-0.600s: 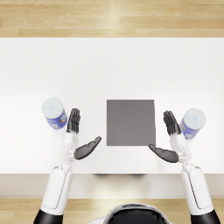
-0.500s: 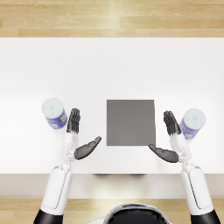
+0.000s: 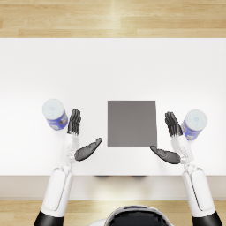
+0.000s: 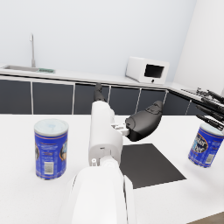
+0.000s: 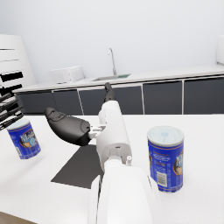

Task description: Pick up the blue can on the left and place it in the middle, then pick up the blue can on the right and place it on top of the can in the middle

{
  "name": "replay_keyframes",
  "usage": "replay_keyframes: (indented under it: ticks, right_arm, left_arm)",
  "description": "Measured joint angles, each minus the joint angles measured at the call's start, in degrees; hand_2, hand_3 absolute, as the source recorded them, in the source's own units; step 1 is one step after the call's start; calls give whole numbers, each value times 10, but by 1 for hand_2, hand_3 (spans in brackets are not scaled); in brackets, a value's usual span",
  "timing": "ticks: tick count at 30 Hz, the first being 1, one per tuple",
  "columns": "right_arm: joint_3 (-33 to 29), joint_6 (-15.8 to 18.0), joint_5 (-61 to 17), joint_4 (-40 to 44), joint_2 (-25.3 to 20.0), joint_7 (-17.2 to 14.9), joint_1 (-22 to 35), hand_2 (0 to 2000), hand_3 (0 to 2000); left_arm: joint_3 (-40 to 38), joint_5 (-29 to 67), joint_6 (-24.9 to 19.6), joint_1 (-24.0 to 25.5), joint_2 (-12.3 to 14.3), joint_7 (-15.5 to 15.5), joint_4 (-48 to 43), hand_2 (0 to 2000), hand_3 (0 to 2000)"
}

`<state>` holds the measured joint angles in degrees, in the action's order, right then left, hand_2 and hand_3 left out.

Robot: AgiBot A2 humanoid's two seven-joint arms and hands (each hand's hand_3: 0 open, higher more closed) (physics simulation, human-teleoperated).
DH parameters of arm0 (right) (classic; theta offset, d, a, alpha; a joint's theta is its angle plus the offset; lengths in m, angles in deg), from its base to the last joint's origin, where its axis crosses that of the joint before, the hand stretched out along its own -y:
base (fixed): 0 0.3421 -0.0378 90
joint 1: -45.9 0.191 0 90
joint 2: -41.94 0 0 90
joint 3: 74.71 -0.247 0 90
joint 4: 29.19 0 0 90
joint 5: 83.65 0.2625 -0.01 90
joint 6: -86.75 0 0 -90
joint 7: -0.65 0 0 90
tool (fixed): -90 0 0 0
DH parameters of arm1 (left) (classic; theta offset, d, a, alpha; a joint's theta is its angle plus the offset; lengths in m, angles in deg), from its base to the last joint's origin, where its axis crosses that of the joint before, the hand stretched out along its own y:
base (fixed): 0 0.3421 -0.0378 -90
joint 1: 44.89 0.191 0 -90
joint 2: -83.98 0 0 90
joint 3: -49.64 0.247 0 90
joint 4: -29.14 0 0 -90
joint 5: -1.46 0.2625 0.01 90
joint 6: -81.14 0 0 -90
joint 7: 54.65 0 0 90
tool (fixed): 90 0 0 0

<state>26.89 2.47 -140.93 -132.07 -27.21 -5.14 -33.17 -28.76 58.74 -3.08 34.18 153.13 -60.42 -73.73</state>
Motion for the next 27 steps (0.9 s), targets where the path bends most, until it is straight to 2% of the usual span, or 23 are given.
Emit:
replay_keyframes:
  ticks: [7,9,11,20,27]
  right_arm:
    - [0,0,0,0,0,0,0,0,0]
    - [6,-28,0,3,-3,28,-2,0,0]
    - [-1,-42,0,-3,-7,43,-1,0,0]
    - [-97,-56,-223,-40,-19,57,-1,0,0]
    - [-174,-57,-265,-30,-26,58,-9,0,0]
  left_arm:
    - [0,0,0,0,0,0,0,0,0]
    - [5,0,-28,2,3,28,4,0,0]
    - [-3,0,-43,0,7,42,5,0,0]
    - [-108,222,-57,-27,26,57,10,0,0]
    - [-160,264,-58,-51,32,58,65,0,0]
